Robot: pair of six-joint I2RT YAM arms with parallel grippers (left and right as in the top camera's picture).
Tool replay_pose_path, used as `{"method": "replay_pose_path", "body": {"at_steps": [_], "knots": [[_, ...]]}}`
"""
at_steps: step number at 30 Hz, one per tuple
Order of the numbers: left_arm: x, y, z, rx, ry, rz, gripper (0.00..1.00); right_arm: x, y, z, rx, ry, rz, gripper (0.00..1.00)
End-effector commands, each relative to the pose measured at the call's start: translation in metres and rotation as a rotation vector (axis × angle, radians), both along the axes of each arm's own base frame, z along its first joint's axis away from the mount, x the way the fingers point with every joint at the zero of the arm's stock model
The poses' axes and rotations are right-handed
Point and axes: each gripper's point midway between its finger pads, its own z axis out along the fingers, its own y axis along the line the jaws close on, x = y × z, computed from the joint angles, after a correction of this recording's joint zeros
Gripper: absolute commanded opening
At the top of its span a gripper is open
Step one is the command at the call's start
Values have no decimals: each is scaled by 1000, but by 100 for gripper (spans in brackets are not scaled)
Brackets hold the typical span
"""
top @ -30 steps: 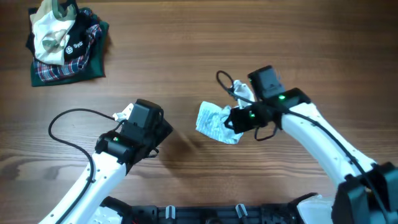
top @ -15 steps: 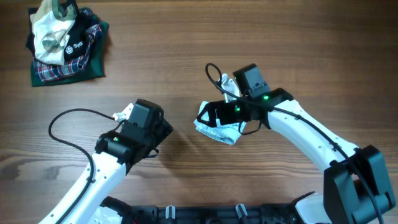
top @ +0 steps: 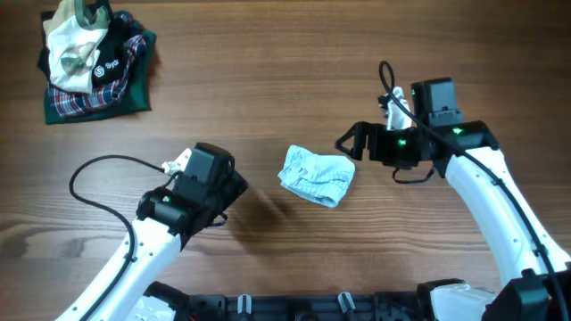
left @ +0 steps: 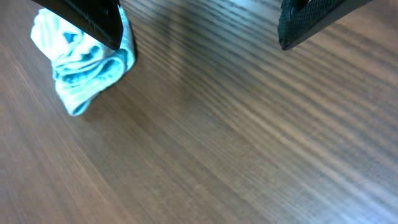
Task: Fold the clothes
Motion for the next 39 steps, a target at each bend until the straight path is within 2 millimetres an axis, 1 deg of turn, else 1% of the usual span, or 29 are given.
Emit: {"method": "replay_pose_path", "body": {"at_steps": [1,4,5,6,8,10,12,14,15,18,20,21,22,23,24,25,26,28,30,31,33,35,37,39], "knots": [[8,-7,5,36,-71,-146,80,6,-10,3,-74,-60,24,99],[17,-25,14,9,-148,-297,82,2,-11,1,-77,-37,18,99],[20,-32,19,1,-184,-358,85,-2,-16,-8,-81,40,-87,100],[21,-32,20,7,-191,-369,87,-5,-15,-10,-68,61,-103,100],[22,-33,20,23,-202,-399,88,-11,-12,-17,-43,88,-106,100],[22,-33,19,35,-206,-420,88,-16,-14,-26,-45,116,-120,100],[22,-33,18,35,-201,-419,86,-19,-15,-29,-43,134,-135,99],[22,-32,15,36,-192,-415,77,-19,-15,-29,-37,146,-155,100],[23,-31,13,39,-182,-396,74,-20,-15,-30,-39,150,-156,100],[27,-23,6,22,-141,-252,75,-23,-16,-42,-34,168,-188,99],[28,-20,2,-9,-110,-142,73,-22,-17,-57,-41,142,-197,91],[28,-19,1,-29,-98,-90,60,-20,-16,-66,-60,95,-169,81],[28,-18,1,-50,-89,-41,37,-18,-17,-75,-86,54,-152,71],[29,-15,1,-67,-78,6,32,-17,-18,-83,-92,26,-156,58],[29,-10,0,-80,-67,52,24,-14,-17,-86,-86,1,-158,39],[31,-4,-1,-81,-63,81,12,-8,-16,-87,-75,-41,-161,25],[30,4,-3,-79,-44,113,8,-1,-18,-87,-83,-79,-171,14],[27,10,-6,-69,-23,130,4,9,-23,-87,-107,-116,-195,4],[23,12,-8,-61,-4,134,4,18,-24,-91,-116,-141,-206,4],[21,11,-9,-69,5,129,4,19,-24,-98,-116,-126,-207,4],[20,6,-7,-100,11,114,4,16,-24,-112,-119,-76,-217,4],[19,8,-1,-130,4,122,4,10,-24,-129,-131,-21,-211,4],[21,16,6,-129,-22,128,4,6,-21,-135,-115,8,-198,4],[18,21,10,-135,-24,144,4,1,-11,-135,-64,32,-171,4]]}}
